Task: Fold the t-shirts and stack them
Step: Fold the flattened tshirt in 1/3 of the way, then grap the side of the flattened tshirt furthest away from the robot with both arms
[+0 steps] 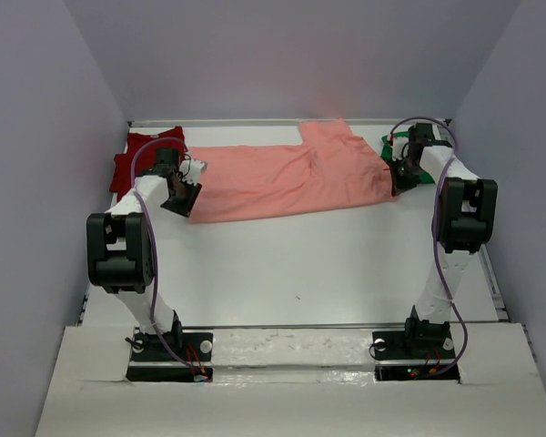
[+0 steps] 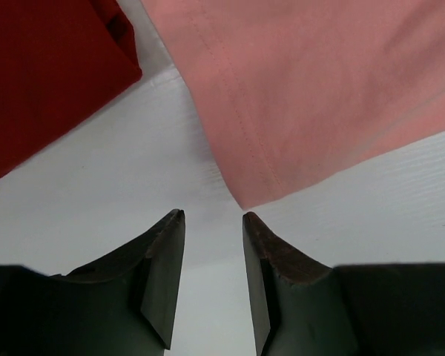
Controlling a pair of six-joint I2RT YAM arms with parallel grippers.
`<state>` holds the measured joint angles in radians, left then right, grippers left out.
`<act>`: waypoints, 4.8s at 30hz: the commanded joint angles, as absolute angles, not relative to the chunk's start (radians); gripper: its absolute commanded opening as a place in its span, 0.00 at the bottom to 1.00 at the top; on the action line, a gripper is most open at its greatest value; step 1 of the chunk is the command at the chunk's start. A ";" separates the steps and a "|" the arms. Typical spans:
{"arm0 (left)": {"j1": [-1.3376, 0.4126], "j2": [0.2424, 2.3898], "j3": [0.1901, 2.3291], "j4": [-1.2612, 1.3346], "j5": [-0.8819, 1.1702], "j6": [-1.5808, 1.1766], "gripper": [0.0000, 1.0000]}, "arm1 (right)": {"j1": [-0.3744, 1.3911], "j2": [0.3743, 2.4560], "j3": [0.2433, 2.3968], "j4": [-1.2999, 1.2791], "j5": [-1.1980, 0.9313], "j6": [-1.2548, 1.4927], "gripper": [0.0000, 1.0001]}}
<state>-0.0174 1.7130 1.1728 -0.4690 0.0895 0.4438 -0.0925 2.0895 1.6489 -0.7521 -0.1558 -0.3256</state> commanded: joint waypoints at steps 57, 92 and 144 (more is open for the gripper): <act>-0.015 1.733 1.169 -0.603 0.163 0.476 0.00 | -0.109 1.911 1.470 -0.764 -0.058 -0.408 0.00; -0.014 1.640 1.088 -0.815 0.153 0.540 0.00 | -0.109 1.740 1.215 -0.873 -0.074 -0.449 0.00; 0.034 1.853 1.512 -0.555 0.569 0.552 0.99 | -0.109 2.186 1.996 -0.985 -0.376 -0.357 0.60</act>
<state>0.0338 1.7622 1.4425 -0.6048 0.4095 0.5331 -0.0998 2.1738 1.9175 -0.9604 -0.2943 -0.3714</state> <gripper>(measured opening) 0.989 0.599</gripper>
